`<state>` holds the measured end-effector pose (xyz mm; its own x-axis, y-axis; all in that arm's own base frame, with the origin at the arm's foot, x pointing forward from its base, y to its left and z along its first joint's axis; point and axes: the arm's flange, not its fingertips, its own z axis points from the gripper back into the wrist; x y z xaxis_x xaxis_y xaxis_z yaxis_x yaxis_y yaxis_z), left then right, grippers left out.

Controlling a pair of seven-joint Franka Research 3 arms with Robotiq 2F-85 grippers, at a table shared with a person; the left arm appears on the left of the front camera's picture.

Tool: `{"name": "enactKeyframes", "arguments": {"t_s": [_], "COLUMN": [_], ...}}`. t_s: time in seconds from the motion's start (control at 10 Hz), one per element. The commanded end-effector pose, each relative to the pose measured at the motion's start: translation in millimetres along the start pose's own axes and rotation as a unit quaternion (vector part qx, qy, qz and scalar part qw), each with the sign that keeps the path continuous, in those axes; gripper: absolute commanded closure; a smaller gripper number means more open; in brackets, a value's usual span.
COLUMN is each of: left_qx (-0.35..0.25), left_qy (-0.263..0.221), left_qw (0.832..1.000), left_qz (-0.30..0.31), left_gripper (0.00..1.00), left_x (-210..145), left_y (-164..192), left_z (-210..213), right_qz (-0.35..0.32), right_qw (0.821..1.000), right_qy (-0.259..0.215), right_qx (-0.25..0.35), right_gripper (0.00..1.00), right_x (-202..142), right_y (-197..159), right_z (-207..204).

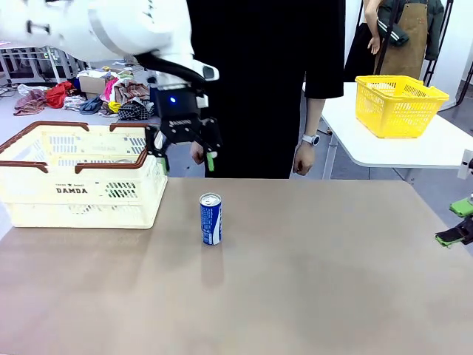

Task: Place the drinks into the Shopping basket.
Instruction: Pick up one drink and place it into the Shopping basket.

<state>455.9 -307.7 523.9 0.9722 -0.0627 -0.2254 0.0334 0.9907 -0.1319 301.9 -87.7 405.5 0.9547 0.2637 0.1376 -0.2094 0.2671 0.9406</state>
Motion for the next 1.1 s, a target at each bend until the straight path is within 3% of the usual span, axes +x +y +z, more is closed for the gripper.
{"name": "enactKeyframes", "arguments": {"t_s": [0.0, 0.1, 0.2, 0.5, 0.6, 0.7, 0.9, 1.0], "left_qx": [0.002, -0.020, 0.000, -0.006, -0.036, -0.038, -0.032, -0.018], "left_qy": [-0.032, -0.055, -0.009, -0.023, -0.105, -0.149, -0.261, -0.268], "left_qw": [0.999, 0.998, 1.000, 1.000, 0.993, 0.986, 0.956, 0.955], "left_qz": [0.008, -0.003, -0.005, -0.006, 0.048, 0.062, 0.132, 0.126], "left_gripper": [0.00, 0.00, 0.00, 0.00, 0.00, 0.00, 0.00, 0.00], "left_x": [-3.8, -8.6, 1.2, 1.9, -4.5, -9.0, -16.9, -17.7], "left_y": [5.4, 11.0, -7.9, -9.0, -3.9, -4.0, -2.3, -5.0], "left_z": [-16.1, -10.8, -11.0, -14.1, -36.4, -60.1, -88.2, -92.7], "right_qz": [-0.006, -0.006, -0.006, -0.006, -0.006, -0.006, -0.006, -0.006], "right_qw": [1.000, 1.000, 1.000, 1.000, 1.000, 1.000, 1.000, 1.000], "right_qy": [0.004, 0.004, 0.004, 0.004, 0.004, 0.004, 0.004, 0.004], "right_qx": [-0.001, -0.001, -0.001, -0.001, -0.001, -0.001, -0.001, -0.001], "right_gripper": [0.00, 0.00, 0.00, 0.00, 0.00, 0.00, 0.00, 0.00], "right_x": [-1.1, -1.1, -1.1, -1.1, -1.1, -1.1, -1.1, -1.1], "right_y": [3.0, 3.0, 3.0, 3.0, 3.0, 3.0, 3.0, 3.0], "right_z": [1.6, 1.6, 1.6, 1.6, 1.6, 1.6, 1.6, 1.6]}}
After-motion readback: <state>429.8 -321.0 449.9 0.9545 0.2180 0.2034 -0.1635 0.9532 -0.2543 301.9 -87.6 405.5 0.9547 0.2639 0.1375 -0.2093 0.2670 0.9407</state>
